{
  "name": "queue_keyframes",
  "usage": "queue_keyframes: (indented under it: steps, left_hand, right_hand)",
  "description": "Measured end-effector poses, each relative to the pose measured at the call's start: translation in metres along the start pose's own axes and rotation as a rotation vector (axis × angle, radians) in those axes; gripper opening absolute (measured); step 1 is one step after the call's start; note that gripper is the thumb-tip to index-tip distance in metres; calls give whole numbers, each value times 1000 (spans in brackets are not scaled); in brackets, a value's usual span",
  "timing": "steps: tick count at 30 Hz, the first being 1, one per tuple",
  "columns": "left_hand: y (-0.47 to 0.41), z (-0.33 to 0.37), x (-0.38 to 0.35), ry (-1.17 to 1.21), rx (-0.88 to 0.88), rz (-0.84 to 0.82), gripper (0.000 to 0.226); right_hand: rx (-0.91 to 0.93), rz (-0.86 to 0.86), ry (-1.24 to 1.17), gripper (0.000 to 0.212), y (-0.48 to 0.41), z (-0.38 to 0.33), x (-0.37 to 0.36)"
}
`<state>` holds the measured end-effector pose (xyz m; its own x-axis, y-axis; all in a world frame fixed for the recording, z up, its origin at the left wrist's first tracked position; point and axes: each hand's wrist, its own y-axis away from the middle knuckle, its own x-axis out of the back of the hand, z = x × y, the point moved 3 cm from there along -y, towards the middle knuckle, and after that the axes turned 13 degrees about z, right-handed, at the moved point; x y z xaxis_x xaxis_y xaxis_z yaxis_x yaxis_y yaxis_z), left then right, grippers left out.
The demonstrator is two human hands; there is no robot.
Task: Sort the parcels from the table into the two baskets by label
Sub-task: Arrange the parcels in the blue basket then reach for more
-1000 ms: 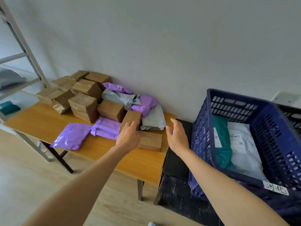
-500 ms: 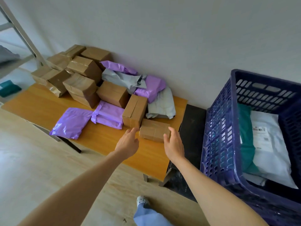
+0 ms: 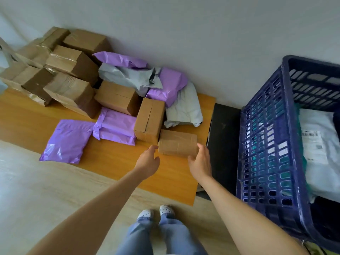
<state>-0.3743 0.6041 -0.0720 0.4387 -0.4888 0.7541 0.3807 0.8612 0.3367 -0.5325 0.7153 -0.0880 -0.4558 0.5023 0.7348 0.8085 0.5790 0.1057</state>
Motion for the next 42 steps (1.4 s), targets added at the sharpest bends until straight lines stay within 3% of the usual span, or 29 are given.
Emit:
queue_keyframes:
  steps: [6, 14, 32, 42]
  left_hand:
    - [-25, -4, -15, 109, 144, -117, 47]
    - [-42, -11, -31, 304, 233, -153, 57]
    - [-24, -20, 12, 361, 114, -205, 52]
    - [1, 16, 39, 429, -9, -133, 40]
  right_hand:
    - [-266, -45, -133, 72, -8, 5, -13]
    - [-416, -43, -139, 64, -6, 8, -23]
    - [-517, 125, -247, 59, 48, -22, -17]
    - [-480, 238, -403, 52, 64, -43, 28]
